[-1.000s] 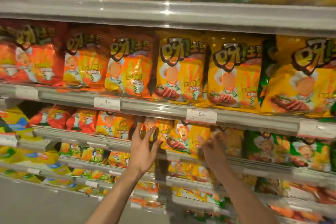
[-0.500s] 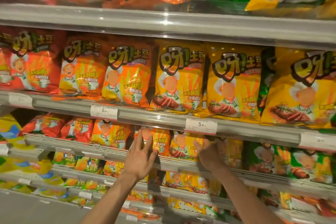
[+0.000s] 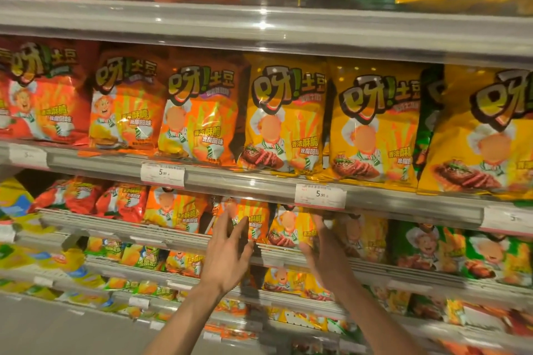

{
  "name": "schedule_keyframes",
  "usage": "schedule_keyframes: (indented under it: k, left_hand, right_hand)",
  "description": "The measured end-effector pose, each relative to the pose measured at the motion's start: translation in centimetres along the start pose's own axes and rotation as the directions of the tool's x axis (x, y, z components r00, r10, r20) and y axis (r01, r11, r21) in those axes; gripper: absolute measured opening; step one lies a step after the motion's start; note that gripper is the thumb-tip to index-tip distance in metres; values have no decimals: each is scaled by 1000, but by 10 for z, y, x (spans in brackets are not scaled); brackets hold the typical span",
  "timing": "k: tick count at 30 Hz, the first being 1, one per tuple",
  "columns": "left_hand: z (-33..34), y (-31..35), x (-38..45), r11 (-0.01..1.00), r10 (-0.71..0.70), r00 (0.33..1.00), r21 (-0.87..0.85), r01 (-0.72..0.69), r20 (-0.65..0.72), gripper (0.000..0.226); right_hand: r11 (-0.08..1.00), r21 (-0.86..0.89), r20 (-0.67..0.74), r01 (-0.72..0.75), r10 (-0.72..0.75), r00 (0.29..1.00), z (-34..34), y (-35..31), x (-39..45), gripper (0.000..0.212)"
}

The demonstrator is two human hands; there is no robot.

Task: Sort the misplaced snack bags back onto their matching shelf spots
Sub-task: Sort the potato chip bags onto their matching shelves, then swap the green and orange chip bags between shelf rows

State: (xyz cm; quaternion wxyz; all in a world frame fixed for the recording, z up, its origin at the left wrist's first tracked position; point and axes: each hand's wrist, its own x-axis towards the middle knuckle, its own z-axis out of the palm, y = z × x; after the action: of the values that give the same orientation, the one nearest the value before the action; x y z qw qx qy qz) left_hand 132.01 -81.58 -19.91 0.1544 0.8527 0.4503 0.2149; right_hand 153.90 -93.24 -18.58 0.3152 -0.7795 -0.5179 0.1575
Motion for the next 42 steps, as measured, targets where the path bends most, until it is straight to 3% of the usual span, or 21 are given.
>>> schedule_keyframes:
  k: [5, 11, 16, 22, 27, 32, 36, 38, 42]
  left_hand:
    - [-6, 9, 3, 993, -68, 994, -93, 76, 84, 62]
    - [-33, 32, -8, 945, -179, 981, -265, 191, 69, 50]
    - [-49, 41, -37, 814, -245, 960, -509, 281, 139, 43]
    - [-77, 44, -62, 707, -228, 960, -650, 279, 164, 30]
    - [-118, 30, -59, 685, -100, 981, -703, 189, 167, 22]
    - [-176, 18, -38, 639, 100, 992, -769, -3, 79, 22]
    - [-207, 15, -20, 530, 115, 993, -847, -31, 36, 27]
    - [-223, 17, -18, 548, 147, 989, -831, -93, -14, 28]
    - [-260, 23, -17, 556, 205, 974, -808, -196, -95, 28]
  right_hand:
    - [995, 87, 47, -48, 44, 998, -11, 2, 1, 77]
    - [949, 309, -76, -57, 85, 994, -20, 11, -7, 54]
    - [867, 488, -73, -103, 158, 985, -15, 16, -22, 17]
    - [865, 467, -13, -184, 215, 977, -24, -30, -65, 13]
    - [871, 459, -132, -177, 263, 956, -24, -90, -84, 8]
    - [887, 452, -259, -93, 230, 938, -27, -156, -88, 7]
    - [917, 399, -370, 21, 140, 918, -43, -200, -89, 14]
    - [914, 402, -388, 49, 122, 914, -55, -220, -91, 21]
    - [868, 482, -391, 116, 94, 916, -80, -251, -93, 10]
